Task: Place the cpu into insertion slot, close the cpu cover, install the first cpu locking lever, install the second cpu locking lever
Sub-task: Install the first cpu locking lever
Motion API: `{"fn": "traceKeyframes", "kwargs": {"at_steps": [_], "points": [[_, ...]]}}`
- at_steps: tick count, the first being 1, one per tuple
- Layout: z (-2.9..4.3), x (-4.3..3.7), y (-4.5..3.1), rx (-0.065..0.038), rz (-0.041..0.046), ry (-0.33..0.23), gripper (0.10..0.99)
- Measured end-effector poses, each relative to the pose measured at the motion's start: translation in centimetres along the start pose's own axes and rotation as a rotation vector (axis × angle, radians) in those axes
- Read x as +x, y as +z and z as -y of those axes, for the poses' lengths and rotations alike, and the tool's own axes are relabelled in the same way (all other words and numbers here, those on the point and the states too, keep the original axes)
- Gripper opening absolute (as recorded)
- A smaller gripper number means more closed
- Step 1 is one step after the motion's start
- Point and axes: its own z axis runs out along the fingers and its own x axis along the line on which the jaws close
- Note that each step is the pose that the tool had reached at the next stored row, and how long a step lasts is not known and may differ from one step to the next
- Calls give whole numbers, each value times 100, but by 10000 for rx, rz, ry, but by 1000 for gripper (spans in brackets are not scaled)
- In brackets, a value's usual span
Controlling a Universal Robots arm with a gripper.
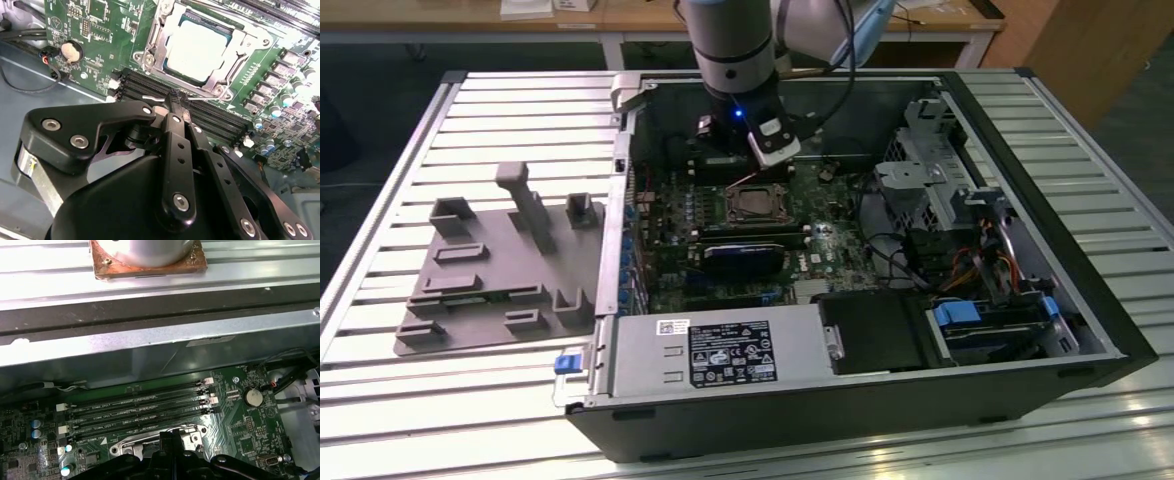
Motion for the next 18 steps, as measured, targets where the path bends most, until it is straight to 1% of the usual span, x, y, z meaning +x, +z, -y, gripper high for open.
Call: {"fn": "traceKeyframes", "kwargs": {"at_steps": [2, 3, 9, 13, 18], "points": [[-9, 0, 7, 88, 24, 13, 106], [-14, -1, 11, 100, 28, 20, 106], [-31, -12, 44, 112, 46, 87, 106], [-36, -29, 80, 123, 60, 145, 106], [-62, -34, 113, 127, 70, 179, 106]]}}
